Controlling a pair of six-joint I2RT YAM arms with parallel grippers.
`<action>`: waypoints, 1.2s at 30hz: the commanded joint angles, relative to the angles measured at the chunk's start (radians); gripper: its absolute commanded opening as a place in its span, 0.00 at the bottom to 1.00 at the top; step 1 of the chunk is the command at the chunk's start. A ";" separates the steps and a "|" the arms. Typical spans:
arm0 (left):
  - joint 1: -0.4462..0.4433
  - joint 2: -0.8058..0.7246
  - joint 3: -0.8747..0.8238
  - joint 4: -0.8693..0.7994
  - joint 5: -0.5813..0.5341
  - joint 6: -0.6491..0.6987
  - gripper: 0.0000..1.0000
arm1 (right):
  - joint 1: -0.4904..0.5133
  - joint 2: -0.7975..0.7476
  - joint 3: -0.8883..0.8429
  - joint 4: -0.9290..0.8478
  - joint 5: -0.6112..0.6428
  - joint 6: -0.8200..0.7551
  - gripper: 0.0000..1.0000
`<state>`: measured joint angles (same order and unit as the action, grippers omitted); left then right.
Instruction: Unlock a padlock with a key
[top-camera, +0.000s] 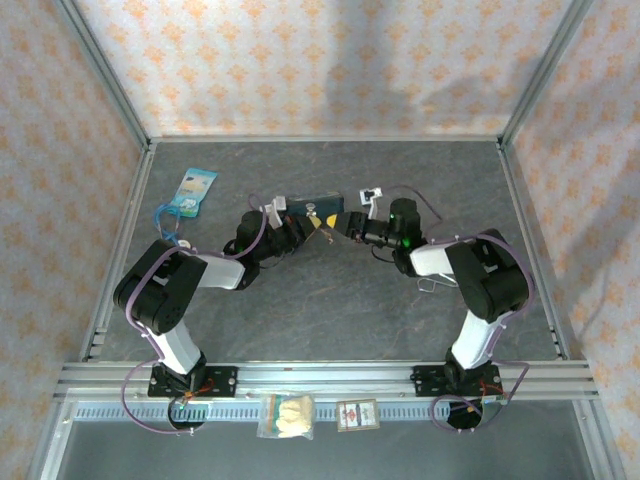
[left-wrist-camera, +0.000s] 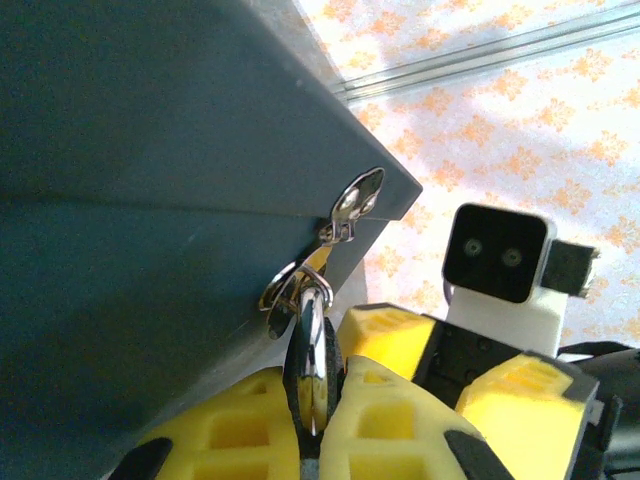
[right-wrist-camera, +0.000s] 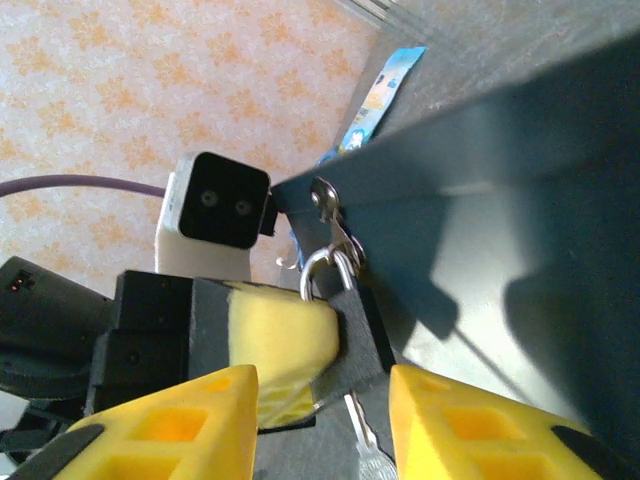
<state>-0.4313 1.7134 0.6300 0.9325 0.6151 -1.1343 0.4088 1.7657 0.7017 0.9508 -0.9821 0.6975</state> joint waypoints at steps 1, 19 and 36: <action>0.004 0.000 -0.014 0.081 0.015 -0.058 0.00 | -0.002 -0.060 -0.028 0.036 0.019 -0.008 0.41; 0.000 0.020 -0.046 0.221 0.025 -0.140 0.00 | 0.017 0.010 -0.067 0.171 -0.034 0.077 0.36; -0.009 0.005 -0.046 0.229 0.012 -0.147 0.00 | 0.030 0.028 -0.109 0.194 -0.014 0.105 0.41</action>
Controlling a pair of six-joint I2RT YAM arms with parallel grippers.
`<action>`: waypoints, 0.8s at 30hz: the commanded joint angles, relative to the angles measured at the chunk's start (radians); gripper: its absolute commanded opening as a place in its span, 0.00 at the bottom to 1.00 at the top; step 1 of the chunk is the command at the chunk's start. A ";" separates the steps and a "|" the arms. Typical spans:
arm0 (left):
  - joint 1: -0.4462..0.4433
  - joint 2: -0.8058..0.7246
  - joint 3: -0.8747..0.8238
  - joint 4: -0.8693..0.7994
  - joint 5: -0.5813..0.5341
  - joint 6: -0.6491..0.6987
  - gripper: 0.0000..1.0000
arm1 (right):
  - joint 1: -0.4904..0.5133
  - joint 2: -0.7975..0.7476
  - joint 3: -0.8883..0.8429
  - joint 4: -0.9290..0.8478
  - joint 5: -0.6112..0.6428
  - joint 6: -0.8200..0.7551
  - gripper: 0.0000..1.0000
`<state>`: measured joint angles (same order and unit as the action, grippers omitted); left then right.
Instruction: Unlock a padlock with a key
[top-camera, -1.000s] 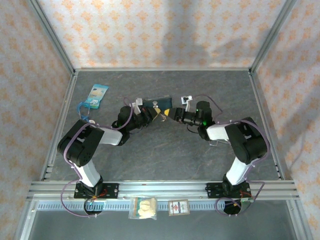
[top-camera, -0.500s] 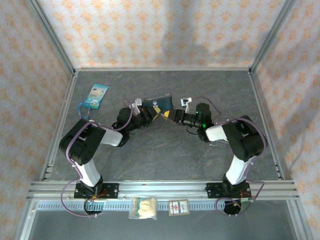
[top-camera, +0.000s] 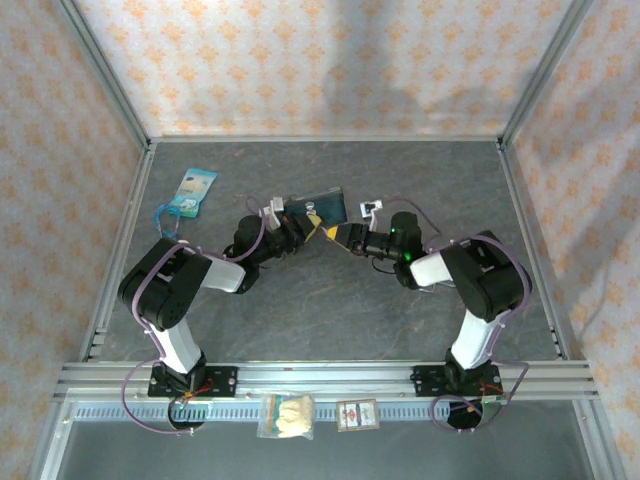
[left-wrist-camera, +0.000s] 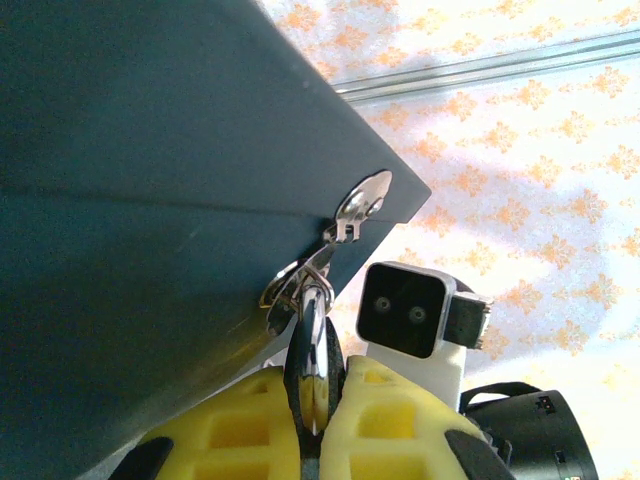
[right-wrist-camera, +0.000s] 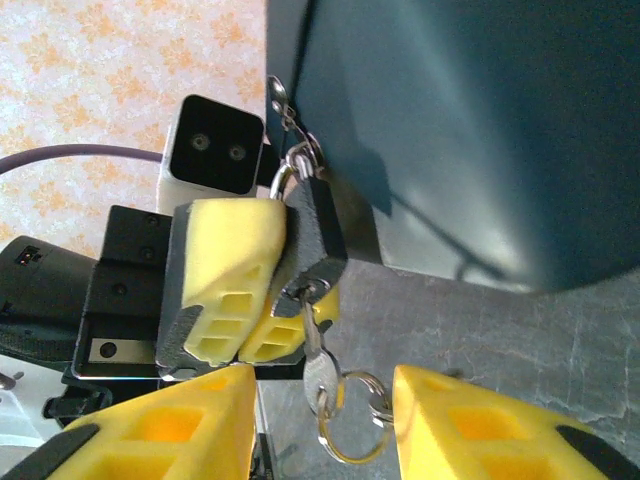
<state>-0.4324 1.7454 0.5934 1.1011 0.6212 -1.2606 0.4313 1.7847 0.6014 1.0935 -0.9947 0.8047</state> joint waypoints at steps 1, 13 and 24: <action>-0.009 -0.028 -0.009 0.058 0.006 -0.021 0.00 | 0.009 0.009 -0.009 0.059 -0.002 0.003 0.40; -0.025 -0.024 -0.003 0.055 0.000 -0.025 0.00 | 0.017 0.054 0.003 0.196 -0.018 0.096 0.12; -0.056 -0.039 -0.043 0.021 0.032 -0.023 0.00 | 0.016 0.071 0.057 0.200 -0.013 0.086 0.00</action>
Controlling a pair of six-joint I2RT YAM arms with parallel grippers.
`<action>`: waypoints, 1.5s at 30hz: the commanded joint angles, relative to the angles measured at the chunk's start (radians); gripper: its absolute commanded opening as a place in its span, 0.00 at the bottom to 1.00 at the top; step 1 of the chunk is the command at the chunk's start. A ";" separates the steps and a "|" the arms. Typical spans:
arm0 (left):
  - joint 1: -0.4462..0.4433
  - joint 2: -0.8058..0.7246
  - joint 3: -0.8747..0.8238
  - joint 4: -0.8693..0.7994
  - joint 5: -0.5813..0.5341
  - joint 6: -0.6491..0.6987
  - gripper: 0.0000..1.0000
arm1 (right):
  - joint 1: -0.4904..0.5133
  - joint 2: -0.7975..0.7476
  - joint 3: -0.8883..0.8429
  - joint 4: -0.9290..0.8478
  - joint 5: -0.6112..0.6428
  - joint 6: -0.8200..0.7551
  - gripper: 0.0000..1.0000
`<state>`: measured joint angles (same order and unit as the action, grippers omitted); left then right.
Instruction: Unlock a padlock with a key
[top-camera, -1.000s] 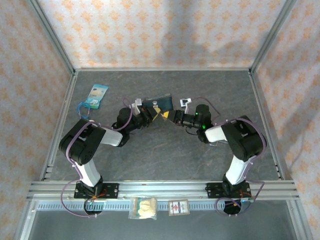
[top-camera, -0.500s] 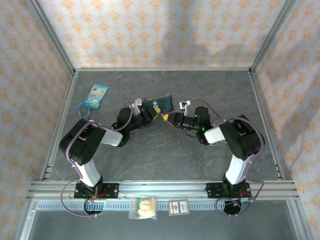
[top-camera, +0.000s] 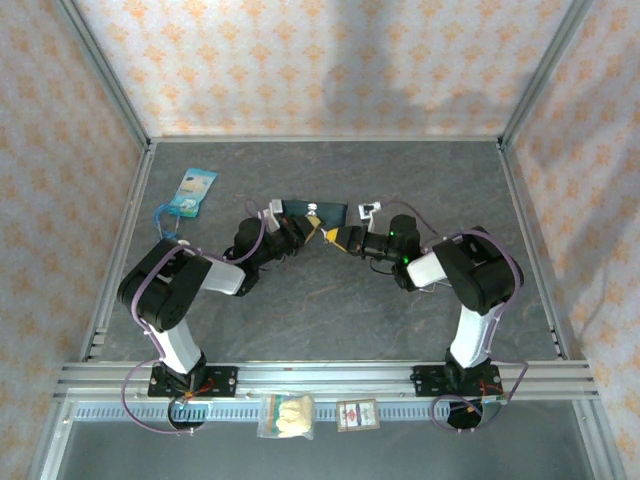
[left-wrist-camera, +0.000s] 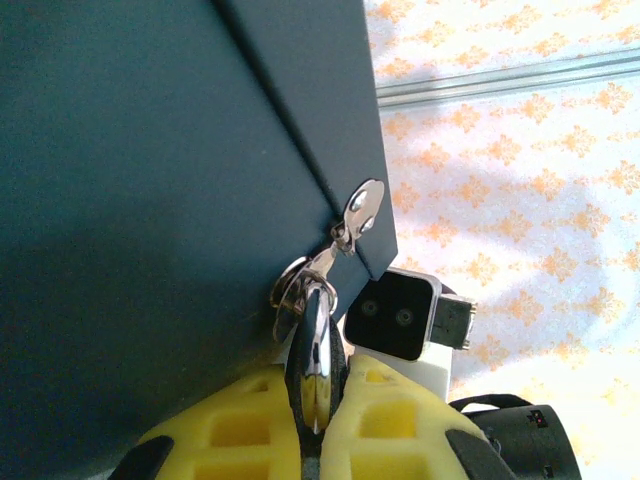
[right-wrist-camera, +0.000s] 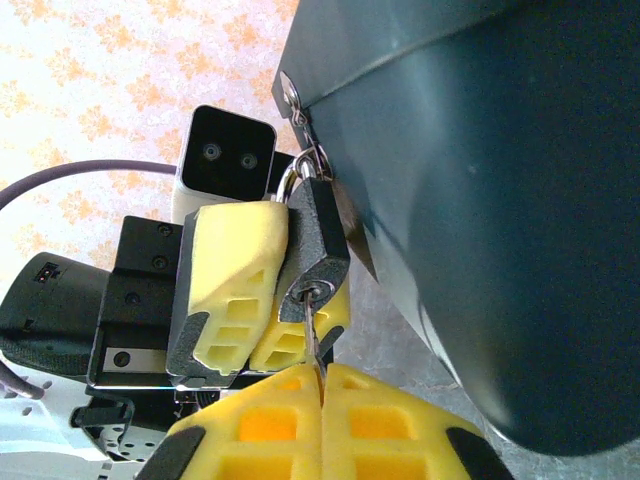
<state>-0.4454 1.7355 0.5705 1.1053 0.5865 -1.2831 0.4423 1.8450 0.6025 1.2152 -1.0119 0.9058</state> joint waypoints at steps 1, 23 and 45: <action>-0.045 -0.031 -0.022 0.015 0.071 -0.001 0.00 | 0.005 0.015 0.059 0.073 0.009 -0.012 0.00; -0.131 -0.002 -0.025 0.034 0.198 0.026 0.00 | -0.007 0.078 0.192 -0.124 0.073 0.006 0.00; -0.075 0.244 -0.109 0.733 0.176 -0.042 0.00 | -0.027 0.189 0.082 0.659 0.116 1.164 0.00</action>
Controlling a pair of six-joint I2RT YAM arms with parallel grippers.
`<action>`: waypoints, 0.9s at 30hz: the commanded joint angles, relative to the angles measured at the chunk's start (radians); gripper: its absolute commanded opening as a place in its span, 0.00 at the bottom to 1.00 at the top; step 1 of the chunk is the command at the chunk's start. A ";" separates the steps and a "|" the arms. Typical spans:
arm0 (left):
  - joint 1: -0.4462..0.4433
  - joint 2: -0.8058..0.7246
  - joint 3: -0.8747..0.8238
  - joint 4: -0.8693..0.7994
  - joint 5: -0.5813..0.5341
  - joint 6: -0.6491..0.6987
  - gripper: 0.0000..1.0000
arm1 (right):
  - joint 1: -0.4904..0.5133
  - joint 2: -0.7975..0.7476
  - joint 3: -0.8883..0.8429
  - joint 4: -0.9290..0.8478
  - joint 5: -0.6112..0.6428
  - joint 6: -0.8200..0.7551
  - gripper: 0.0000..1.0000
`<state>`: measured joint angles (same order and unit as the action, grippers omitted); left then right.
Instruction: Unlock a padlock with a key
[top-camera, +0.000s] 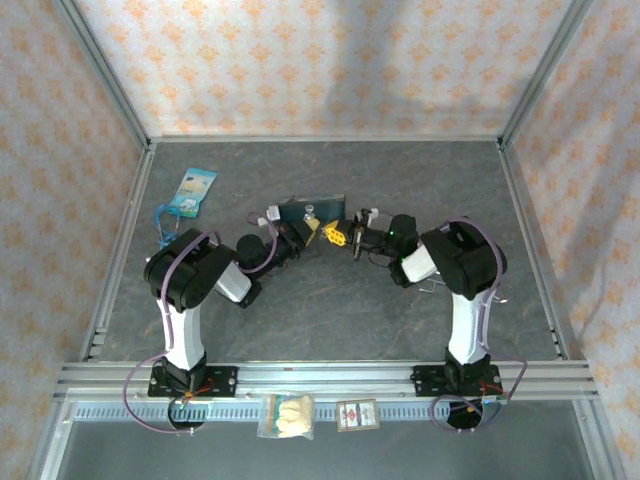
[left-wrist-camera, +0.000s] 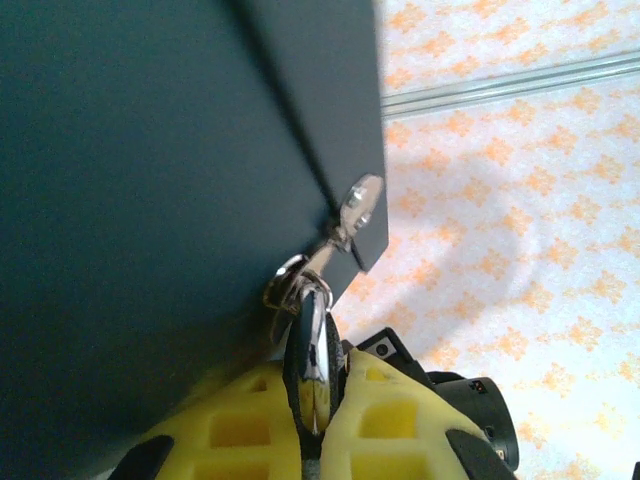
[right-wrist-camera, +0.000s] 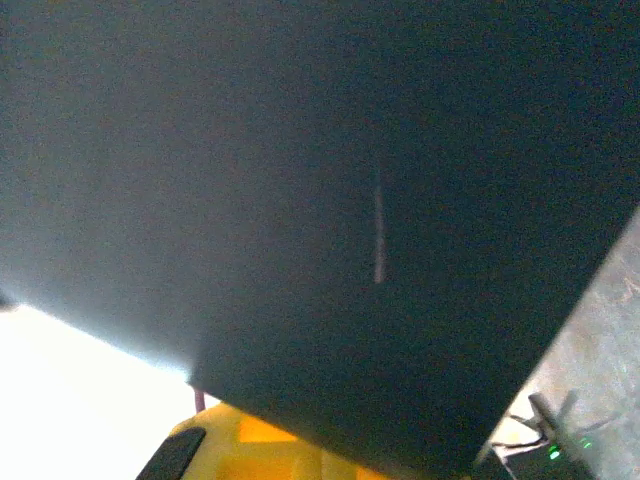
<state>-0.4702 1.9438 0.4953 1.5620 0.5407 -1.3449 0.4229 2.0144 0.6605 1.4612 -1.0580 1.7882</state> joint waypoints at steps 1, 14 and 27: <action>-0.053 0.038 -0.035 0.277 0.219 0.032 0.00 | -0.005 0.018 0.021 0.413 0.172 0.290 0.00; -0.045 0.052 -0.041 0.276 0.189 0.054 0.00 | -0.002 0.043 0.009 0.409 0.217 0.336 0.00; -0.018 0.003 -0.063 0.032 0.072 0.104 0.00 | -0.027 -0.127 -0.043 -0.156 0.216 -0.287 0.24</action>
<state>-0.4774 1.9850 0.4419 1.5734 0.5648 -1.2976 0.4171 2.0022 0.6094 1.4372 -0.9325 1.7294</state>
